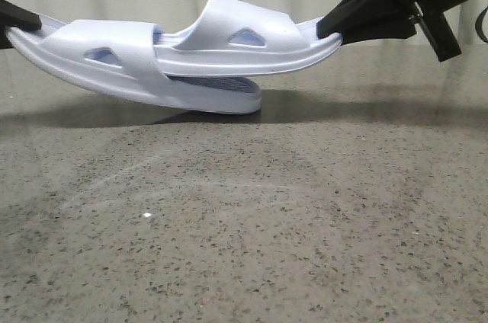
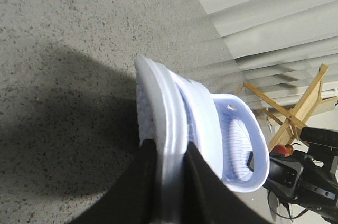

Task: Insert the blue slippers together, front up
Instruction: 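Lower the stacked slippers to the table and open both grippers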

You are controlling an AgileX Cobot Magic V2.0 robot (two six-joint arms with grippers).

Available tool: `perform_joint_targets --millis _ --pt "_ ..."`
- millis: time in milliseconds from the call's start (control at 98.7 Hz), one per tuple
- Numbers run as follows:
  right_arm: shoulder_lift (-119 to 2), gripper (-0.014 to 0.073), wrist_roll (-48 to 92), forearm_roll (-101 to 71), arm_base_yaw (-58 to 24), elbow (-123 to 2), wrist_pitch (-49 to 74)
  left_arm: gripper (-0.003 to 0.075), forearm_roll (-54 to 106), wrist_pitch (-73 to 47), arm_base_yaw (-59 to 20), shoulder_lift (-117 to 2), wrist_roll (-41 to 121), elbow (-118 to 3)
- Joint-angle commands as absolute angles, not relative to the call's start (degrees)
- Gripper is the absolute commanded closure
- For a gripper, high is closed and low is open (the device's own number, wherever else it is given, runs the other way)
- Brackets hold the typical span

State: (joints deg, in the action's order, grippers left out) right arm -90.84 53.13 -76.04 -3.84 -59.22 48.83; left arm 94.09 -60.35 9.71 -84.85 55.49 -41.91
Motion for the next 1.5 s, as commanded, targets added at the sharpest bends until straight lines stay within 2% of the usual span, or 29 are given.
perform_joint_targets --millis 0,61,142,152,405,699,790,1013,1064,1307,1489 --pt "-89.0 0.0685 53.9 -79.6 -5.3 -61.1 57.5 0.0705 97.3 -72.6 8.1 -83.3 55.6 -43.0" --pt "-89.0 0.0635 54.0 -78.5 -5.2 -61.4 57.8 0.0705 97.2 -72.6 8.1 -83.3 55.6 -43.0" --pt "-88.9 0.0517 54.1 -77.4 -4.2 -61.4 58.6 0.0705 97.2 -72.6 8.6 -83.3 55.7 -43.0" --pt "-88.8 0.0366 54.1 -77.2 4.9 -61.4 69.1 0.0705 96.0 -71.7 10.8 -83.3 56.6 -43.0" --pt "-88.4 0.0366 54.1 -78.4 13.7 -61.4 75.1 0.0705 96.0 -66.7 9.3 -83.3 57.4 -43.0" --pt "-88.2 0.0368 54.1 -78.7 14.1 -61.4 75.1 0.0696 95.0 -57.5 7.2 -83.3 63.6 -43.0" --pt "-88.2 0.0368 54.1 -78.7 14.1 -61.4 75.1 0.0629 94.8 -56.9 7.2 -83.3 66.7 -43.0" --pt "-88.2 0.0368 54.1 -78.7 14.1 -61.4 75.1 0.0319 94.5 -54.9 7.2 -83.3 72.2 -43.0" --pt "-88.2 0.0368 54.1 -78.7 14.1 -61.4 75.1 0.0274 93.9 -54.9 7.2 -83.3 72.2 -43.2" --pt "-88.2 0.0368 54.1 -78.7 14.6 -61.4 75.1 0.0264 83.6 -58.5 7.3 -83.3 71.5 -51.0" --pt "-87.8 0.0368 54.1 -78.7 17.5 -61.4 75.1 0.0265 73.2 -60.3 7.3 -81.7 63.8 -59.3"
